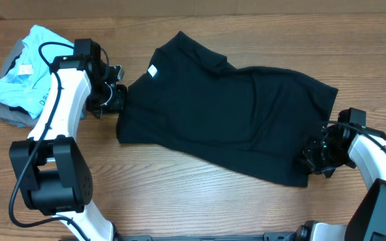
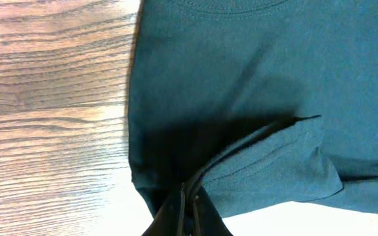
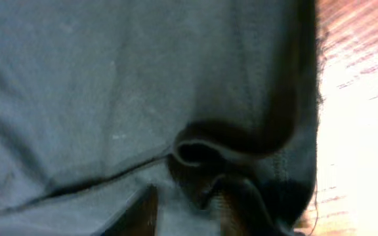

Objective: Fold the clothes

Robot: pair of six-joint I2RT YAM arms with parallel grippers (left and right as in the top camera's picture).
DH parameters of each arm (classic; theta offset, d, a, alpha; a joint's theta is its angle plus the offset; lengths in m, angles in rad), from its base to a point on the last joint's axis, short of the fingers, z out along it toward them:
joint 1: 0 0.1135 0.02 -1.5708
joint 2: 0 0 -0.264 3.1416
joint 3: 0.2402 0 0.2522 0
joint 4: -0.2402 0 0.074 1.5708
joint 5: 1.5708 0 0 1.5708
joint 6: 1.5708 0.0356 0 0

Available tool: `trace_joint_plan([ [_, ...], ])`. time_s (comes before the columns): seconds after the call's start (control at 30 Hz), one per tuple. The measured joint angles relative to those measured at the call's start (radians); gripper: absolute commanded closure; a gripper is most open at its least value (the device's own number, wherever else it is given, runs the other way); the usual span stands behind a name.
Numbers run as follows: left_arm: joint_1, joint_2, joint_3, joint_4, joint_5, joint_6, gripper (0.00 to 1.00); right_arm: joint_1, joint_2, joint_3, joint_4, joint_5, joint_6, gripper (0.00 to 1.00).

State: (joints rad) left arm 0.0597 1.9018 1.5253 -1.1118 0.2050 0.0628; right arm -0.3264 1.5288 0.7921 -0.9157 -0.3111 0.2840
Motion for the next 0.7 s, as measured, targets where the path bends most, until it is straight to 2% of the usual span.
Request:
trace_joint_plan([
  [0.03, 0.0, 0.0, 0.0, 0.0, 0.0, 0.0, 0.96, 0.0, 0.0, 0.0, -0.001, -0.001, -0.003, 0.83],
  [0.07, 0.0, 0.0, 0.0, 0.0, 0.0, 0.0, 0.96, 0.0, 0.0, 0.0, 0.0, -0.001, -0.006, 0.63],
  [0.1, 0.0, 0.0, 0.0, 0.0, 0.0, 0.0, 0.96, 0.0, 0.0, 0.0, 0.002, 0.002, -0.01, 0.53],
  [0.13, 0.0, 0.0, 0.0, 0.0, 0.0, 0.0, 0.96, 0.0, 0.0, 0.0, 0.003, 0.007, -0.009, 0.52],
  [0.23, 0.0, 0.0, 0.0, -0.001, 0.0, 0.0, 0.96, 0.0, 0.0, 0.0, 0.008, 0.03, -0.015, 0.54],
  [0.3, 0.0, 0.0, 0.0, -0.001, 0.0, 0.0, 0.96, 0.0, 0.0, 0.0, 0.023, 0.043, -0.016, 0.61],
  [0.63, 0.0, 0.0, 0.0, -0.002, 0.001, 0.0, 0.95, 0.0, 0.0, -0.001, 0.093, 0.063, -0.004, 0.61],
  [0.7, 0.0, 0.0, 0.0, -0.002, 0.002, 0.0, 0.95, 0.002, 0.0, -0.006, 0.097, 0.063, -0.001, 0.73],
])
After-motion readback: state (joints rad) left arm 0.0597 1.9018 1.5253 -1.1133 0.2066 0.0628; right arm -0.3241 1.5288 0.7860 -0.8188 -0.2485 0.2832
